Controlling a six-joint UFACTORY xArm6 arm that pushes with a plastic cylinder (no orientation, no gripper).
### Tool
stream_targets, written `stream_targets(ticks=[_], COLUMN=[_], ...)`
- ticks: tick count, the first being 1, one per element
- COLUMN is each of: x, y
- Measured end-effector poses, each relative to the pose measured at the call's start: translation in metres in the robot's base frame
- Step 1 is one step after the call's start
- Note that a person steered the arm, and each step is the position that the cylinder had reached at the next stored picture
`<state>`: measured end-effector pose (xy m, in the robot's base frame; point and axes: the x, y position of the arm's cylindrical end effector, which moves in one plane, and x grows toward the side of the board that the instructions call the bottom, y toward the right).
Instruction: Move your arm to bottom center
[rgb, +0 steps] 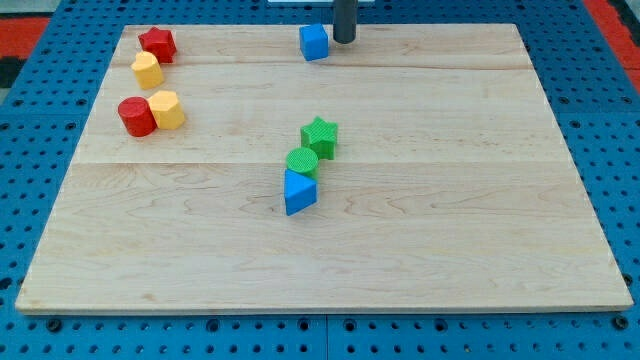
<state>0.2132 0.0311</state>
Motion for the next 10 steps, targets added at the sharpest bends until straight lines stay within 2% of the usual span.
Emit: stream_targets(ticks=[1,3,4,5,7,9,10], x=[0.004,0.019,0.032,0.066,0.188,0.34,0.383], y=[0.004,0.066,0.078,0.09,0.094,0.09,0.018])
